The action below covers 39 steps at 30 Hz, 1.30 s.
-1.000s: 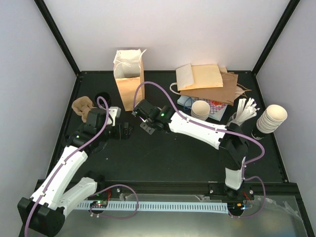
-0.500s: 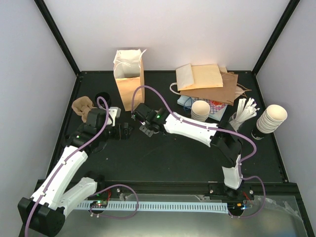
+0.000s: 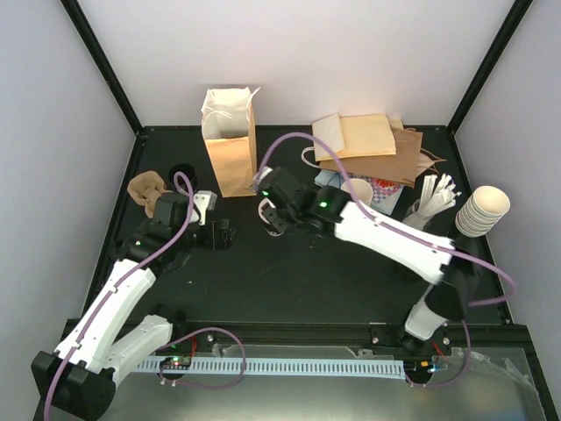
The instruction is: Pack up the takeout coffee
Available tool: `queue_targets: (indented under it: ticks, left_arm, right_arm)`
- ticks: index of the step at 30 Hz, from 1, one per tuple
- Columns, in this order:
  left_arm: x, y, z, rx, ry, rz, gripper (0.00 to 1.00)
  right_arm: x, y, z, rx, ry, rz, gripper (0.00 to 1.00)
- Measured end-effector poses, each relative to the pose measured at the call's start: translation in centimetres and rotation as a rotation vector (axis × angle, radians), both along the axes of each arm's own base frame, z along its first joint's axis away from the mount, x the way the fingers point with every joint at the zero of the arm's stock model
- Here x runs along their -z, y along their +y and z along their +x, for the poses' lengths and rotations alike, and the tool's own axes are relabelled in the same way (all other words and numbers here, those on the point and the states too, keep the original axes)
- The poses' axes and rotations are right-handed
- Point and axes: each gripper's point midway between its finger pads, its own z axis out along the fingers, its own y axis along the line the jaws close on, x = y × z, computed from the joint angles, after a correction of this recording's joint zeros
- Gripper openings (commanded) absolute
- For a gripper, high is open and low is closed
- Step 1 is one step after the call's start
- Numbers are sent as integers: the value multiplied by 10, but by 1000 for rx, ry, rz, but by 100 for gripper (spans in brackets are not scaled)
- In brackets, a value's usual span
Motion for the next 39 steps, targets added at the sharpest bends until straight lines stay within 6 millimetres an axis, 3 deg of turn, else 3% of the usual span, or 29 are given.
queue_targets:
  ticks: [3,5,11,15,23,26,30,34,39]
  left_arm:
    - [-1,-3,-2,23,-2,-10,99]
    - [-2,-5,-3,37,-1,-16,99]
    - [-4,-11,-6,70,-1,-38,99]
    - [-5,-14,-8,84,2,-52,99]
    - [-3,-15,-10,93,1,-57,99]
    - [-6,-15,-10,94,-11,-59,99]
    - [-9,-14,-12,94,-26,-63,99]
    - [-10,-14,-13,94,-33,-65,99]
    - [-10,-14,-13,94,-32,-65,99]
  right_arm:
    - [-29,-22,-14,25,-23,87,38]
    - [-25,-39,-26,44,-14,128,38]
    - [60,-98,-69,139,134,110,39]
    - [91,-120,-82,244,200,116,37]
    - [100,-135,-79,405,209,168,41]
    - [105,-152,-71,506,215,170,41]
    - [122,-204,-54,739,237,153,43]
    - [134,-262,-55,967,255,166,72]
    - [121,-308,-64,1173,228,248,80]
